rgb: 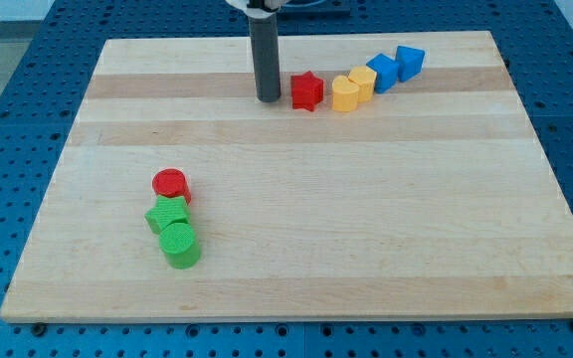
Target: Slide the red star to the left of the yellow heart
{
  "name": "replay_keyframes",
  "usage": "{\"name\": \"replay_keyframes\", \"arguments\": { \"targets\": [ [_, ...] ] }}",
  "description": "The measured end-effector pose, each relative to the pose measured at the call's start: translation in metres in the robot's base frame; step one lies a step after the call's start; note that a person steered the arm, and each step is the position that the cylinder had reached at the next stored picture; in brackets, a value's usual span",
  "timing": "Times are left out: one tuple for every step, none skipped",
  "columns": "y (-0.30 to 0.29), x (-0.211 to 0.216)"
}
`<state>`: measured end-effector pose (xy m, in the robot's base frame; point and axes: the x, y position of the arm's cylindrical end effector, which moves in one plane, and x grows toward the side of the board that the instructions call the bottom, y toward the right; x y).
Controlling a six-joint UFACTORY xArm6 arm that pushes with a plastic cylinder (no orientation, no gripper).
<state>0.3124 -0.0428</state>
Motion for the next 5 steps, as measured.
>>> {"name": "replay_keyframes", "arguments": {
  "targets": [
    [0.009, -0.011],
    [0.02, -0.011],
    [0.035, -0.011],
    [0.039, -0.011],
    [0.019, -0.011]
  ]
}}
